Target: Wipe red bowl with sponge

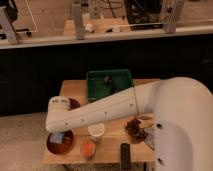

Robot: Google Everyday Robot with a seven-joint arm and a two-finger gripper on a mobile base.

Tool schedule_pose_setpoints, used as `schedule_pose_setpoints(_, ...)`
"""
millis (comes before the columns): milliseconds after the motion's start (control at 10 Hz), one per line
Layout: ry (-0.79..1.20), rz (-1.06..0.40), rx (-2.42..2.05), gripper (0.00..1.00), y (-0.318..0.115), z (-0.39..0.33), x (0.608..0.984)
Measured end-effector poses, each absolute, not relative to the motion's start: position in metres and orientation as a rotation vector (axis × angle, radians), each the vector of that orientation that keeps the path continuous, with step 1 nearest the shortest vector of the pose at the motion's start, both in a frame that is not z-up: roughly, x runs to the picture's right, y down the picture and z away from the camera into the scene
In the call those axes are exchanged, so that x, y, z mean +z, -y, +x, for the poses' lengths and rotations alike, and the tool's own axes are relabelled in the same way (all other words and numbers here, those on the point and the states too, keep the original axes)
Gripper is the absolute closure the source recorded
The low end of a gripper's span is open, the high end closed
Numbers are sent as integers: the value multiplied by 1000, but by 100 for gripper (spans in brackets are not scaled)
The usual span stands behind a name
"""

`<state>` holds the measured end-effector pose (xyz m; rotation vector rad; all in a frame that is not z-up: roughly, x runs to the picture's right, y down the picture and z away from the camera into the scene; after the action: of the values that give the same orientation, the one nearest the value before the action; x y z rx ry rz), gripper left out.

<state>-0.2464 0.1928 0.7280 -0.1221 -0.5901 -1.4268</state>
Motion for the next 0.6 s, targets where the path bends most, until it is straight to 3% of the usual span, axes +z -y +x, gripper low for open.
schedule_pose_setpoints(600,671,-207,-1462,100,-225,-243,710)
